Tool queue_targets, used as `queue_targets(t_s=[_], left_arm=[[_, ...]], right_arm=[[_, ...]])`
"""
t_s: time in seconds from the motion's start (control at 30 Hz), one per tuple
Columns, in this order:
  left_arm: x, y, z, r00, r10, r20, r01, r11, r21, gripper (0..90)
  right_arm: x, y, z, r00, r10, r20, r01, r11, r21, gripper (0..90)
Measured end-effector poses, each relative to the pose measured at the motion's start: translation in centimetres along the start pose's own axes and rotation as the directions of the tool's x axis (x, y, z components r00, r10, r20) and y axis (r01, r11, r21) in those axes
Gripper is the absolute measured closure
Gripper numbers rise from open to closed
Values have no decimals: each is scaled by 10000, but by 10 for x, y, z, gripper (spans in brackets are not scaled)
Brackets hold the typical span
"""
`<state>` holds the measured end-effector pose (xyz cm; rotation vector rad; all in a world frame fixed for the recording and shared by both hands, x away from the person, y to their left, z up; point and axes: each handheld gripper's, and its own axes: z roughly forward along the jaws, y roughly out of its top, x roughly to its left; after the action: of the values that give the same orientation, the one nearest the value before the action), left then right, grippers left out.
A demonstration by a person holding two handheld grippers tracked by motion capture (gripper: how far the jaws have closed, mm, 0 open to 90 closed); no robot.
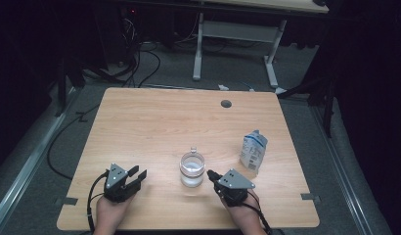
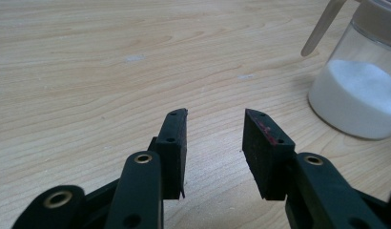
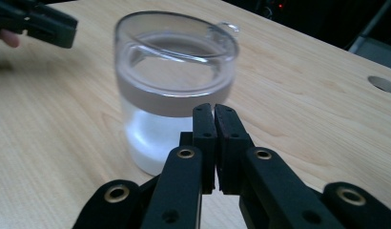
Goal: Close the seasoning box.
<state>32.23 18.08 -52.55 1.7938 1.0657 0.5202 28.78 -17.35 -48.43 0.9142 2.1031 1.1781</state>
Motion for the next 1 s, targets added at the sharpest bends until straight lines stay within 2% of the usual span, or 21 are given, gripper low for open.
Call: queue_targets(t_s=[0.23,0.5,0.83,0.97,1.0], left_arm=[[3,0,0,10000,-81,19,81,10000,-29,613],[4,0,-2,10000,-37,-12,37,10000,-74,613],[0,2,-2,9999,89,-142,-90,9999,-100,612],[-3,2,1,9998,165,-149,-166,9999,-48,611],[-3,2,1,9996,195,-192,-196,9998,-38,611]], right_arm=[[-26,-7,-4,9969,583,525,-584,9983,5,848],[-56,-24,-16,9863,1185,1149,-1205,9927,107,786],[-84,-50,-55,9685,1691,1827,-1694,9854,-142,732],[-90,-54,-61,9615,2007,1876,-1996,9796,-251,723],[-91,-54,-61,9625,1988,1848,-1964,9800,-313,721]])
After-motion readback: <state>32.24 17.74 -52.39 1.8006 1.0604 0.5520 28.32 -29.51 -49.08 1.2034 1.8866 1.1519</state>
